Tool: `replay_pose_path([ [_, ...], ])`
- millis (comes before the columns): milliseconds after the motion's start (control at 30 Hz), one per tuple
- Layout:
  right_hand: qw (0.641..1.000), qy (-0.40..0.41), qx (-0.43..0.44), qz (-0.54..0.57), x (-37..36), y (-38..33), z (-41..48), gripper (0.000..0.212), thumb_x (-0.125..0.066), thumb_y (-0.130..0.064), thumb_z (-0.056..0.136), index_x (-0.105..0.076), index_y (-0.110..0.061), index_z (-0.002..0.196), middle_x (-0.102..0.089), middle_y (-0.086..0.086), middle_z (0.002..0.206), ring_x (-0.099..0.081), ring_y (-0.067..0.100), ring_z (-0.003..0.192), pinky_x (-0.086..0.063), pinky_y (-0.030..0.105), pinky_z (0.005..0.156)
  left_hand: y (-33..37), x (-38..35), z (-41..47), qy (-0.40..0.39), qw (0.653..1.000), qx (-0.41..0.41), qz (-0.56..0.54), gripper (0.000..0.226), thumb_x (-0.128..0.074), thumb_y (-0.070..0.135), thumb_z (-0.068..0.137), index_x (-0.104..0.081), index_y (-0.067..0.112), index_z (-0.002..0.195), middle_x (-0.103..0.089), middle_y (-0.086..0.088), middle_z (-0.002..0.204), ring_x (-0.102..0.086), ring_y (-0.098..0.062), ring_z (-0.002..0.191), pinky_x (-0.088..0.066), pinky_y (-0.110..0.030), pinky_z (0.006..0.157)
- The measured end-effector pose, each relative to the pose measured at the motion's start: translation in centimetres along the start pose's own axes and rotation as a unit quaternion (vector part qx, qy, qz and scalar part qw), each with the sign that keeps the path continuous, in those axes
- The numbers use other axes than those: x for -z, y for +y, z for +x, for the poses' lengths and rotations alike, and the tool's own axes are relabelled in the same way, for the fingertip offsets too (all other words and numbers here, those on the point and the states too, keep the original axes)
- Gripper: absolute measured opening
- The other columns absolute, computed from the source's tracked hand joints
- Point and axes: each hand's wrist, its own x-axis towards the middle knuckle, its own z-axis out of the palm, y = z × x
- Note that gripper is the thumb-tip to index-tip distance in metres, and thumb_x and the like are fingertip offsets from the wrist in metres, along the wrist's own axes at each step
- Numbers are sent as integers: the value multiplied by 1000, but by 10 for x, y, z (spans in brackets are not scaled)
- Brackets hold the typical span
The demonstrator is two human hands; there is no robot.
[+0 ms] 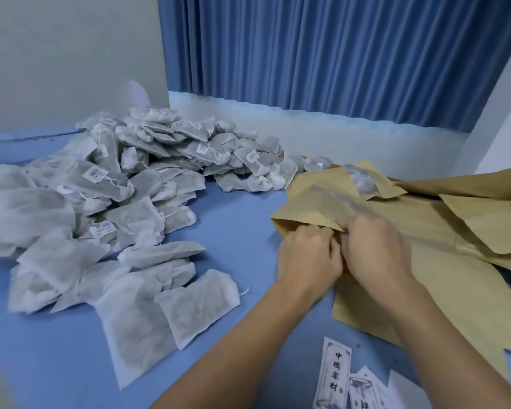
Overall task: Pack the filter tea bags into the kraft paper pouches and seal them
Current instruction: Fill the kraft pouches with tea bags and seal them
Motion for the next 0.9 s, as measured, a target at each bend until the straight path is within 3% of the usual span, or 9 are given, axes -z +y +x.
replay_pose_path([
  [133,1000,-10,4,-3,-2,-5,-6,30,-53,-53,97,-69,-28,96,-68,6,92,-66,32,89,-41,30,66,-31,64,-10,17,992,124,-13,21,-49,27,93,-65,16,85,-68,-4,83,-60,-30,84,-49,-39,83],
  [200,1000,-7,6,-3,-2,-6,-8,34,-52,-58,96,-71,-29,97,-68,6,91,-66,32,89,-39,30,66,-50,90,-18,29,986,149,76,22,-48,32,94,-67,21,95,-68,2,98,-62,-25,99,-28,-51,113],
  [300,1000,-9,4,0,-1,-7,-9,33,-53,-58,95,-72,-31,96,-66,5,87,-65,32,87,-40,31,65,-85,115,-35,-40,931,238,275,36,-42,49,94,-56,38,126,-43,6,146,-38,-29,135,2,-75,106],
  [433,1000,-18,-14,12,0,-6,-10,36,-53,-62,93,-71,-30,94,-67,5,87,-65,32,87,-41,31,66,-115,113,-48,-196,881,387,189,54,-46,60,90,-38,39,139,-25,-2,155,-21,-42,143,-19,-69,108],
  [500,999,-23,-26,20,1,-3,-8,35,-54,-61,94,-71,-30,94,-67,6,89,-65,32,88,-42,31,68,-110,97,-47,-148,902,350,207,42,-55,47,90,-46,29,127,-45,-6,141,-41,-40,129,-37,-52,101],
  [567,999,-29,-37,21,4,-1,-7,32,-54,-57,95,-71,-30,95,-66,6,89,-65,32,87,-43,31,69,-97,78,-44,-77,934,283,205,23,-55,25,88,-52,22,111,-61,-7,120,-55,-36,110,-39,-40,85],
  [700,998,-19,-63,18,8,5,-3,33,-52,-55,94,-70,-28,95,-66,9,93,-64,35,88,-40,31,69,-67,40,-32,-5,982,188,-7,6,-54,16,91,-54,17,96,-64,-5,96,-58,-31,90,-45,-42,76],
  [800,997,19,-78,4,9,12,-1,23,-54,-36,95,-70,-20,95,-67,15,93,-65,38,88,-38,32,67,-49,23,-25,65,974,162,-147,11,-56,17,95,-58,18,107,-66,0,96,-57,-24,90,-48,-42,79],
  [900,993,60,-101,-13,6,20,5,18,-55,-21,98,-68,-9,96,-67,18,92,-66,40,86,-37,33,65,-43,17,-27,168,982,64,-57,30,-69,14,84,-62,18,113,-66,2,110,-57,-25,101,-44,-45,83],
])
